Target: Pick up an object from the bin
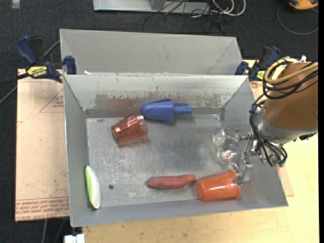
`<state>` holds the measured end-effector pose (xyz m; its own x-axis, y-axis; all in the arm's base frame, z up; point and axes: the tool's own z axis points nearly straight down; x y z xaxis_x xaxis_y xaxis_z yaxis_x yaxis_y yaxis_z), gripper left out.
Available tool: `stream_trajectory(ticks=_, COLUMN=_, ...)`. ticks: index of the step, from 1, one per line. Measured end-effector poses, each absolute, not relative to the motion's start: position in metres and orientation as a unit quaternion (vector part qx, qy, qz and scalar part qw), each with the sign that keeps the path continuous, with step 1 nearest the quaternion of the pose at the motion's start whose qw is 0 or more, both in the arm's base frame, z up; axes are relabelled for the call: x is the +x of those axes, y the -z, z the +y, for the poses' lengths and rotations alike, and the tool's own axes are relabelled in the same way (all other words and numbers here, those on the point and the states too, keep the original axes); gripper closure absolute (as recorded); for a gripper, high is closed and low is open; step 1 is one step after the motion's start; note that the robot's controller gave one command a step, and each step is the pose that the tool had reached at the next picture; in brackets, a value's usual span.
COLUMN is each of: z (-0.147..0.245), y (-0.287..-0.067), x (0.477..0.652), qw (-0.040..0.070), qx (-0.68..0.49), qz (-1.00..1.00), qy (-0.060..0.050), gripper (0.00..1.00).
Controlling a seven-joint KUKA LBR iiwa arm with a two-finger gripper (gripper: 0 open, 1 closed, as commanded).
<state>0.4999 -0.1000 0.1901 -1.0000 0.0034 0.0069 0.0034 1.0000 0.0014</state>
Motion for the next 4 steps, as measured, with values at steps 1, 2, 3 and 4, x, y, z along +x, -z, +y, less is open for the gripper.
stream_trajectory(ticks=1, z=-0.099, y=-0.194, x=0.502, qw=-0.001, qx=0.000, qz=-1.000, qy=0.000, gripper=0.00)
stream_trajectory(ticks=2, z=-0.095, y=-0.105, x=0.483, qw=0.001, qx=-0.054, qz=-0.999, qy=0.001, gripper=0.00)
stream_trajectory(ticks=3, z=-0.095, y=-0.070, x=0.517, qw=-0.001, qx=0.085, qz=-0.996, qy=0.000, gripper=1.00)
stream_trajectory(ticks=4, z=-0.095, y=-0.070, x=0.517, qw=-0.001, qx=0.085, qz=-0.996, qy=0.000, gripper=1.00)
